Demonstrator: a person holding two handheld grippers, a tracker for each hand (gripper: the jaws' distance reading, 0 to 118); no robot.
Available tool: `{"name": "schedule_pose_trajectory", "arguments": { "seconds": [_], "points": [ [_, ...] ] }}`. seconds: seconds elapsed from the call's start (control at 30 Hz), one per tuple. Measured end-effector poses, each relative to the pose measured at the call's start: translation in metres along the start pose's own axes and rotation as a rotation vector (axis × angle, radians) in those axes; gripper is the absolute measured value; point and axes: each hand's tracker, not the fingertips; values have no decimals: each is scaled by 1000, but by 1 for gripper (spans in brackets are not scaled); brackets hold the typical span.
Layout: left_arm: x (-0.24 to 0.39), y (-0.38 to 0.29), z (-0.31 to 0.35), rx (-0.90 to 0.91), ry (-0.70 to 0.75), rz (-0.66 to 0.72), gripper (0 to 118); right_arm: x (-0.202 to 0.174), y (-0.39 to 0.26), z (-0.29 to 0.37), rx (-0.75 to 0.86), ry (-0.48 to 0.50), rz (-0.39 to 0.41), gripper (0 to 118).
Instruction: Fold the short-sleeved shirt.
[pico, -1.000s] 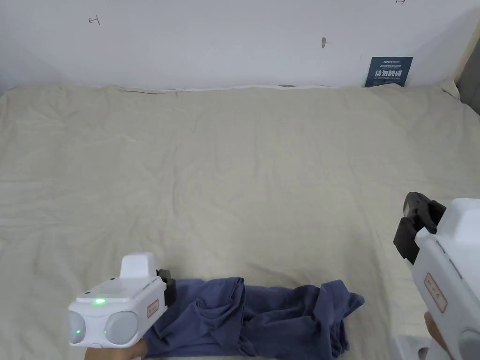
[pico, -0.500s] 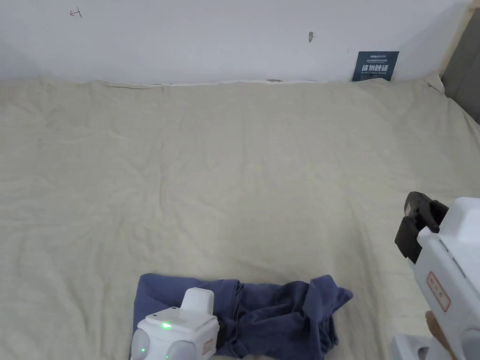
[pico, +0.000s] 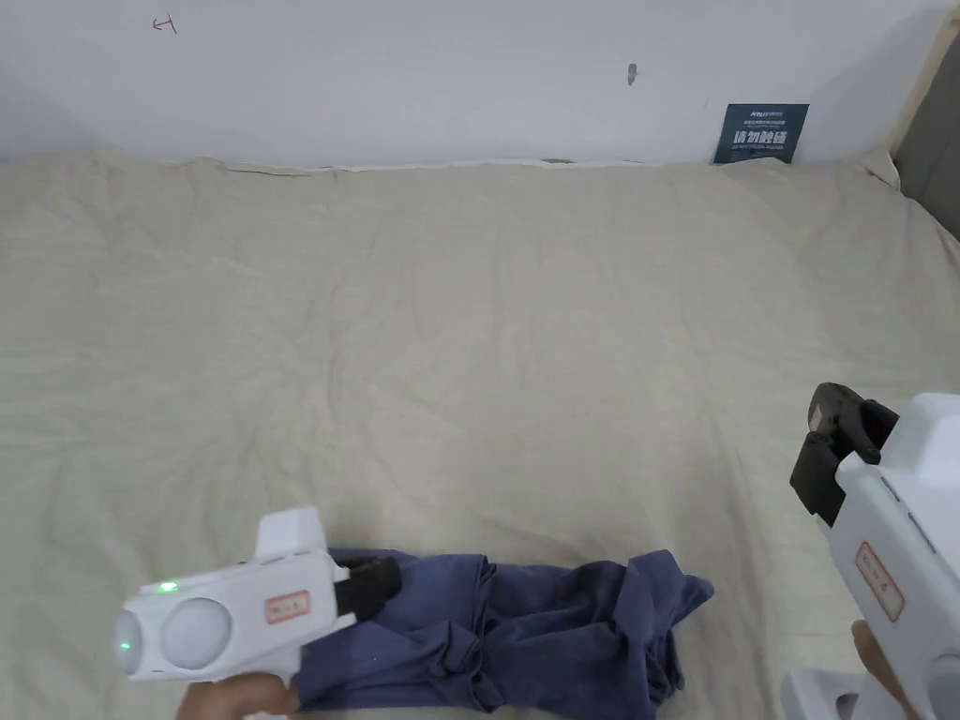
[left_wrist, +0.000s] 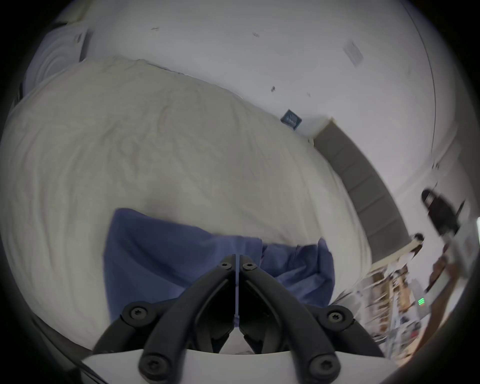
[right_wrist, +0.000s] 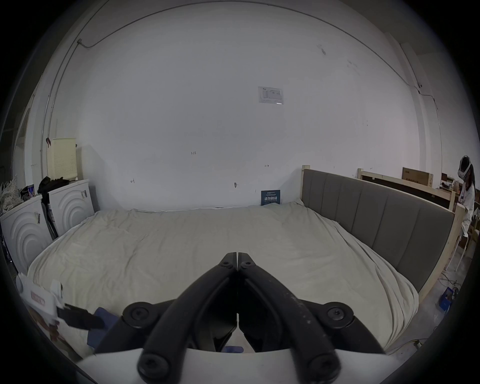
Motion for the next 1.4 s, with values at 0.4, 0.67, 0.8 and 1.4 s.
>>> {"name": "schedule_pose_trajectory", "arguments": {
  "seconds": [0.4,0.67,0.8,1.4],
  "points": [
    [-83,8,4,-120,67,134,113,-15,-5,-9,-28,24,8,1],
    [-110,-9,-34,-143,137,63,28,-19,-8,-13,-54,21,19,1],
    [-94,-13,-30,-135,103,90,12,-19,-9,-15,-61,20,17,1],
    [-77,9,78,-26,438,-176,9,-23,-2,-14,-31,65,7,1]
  ]
}}
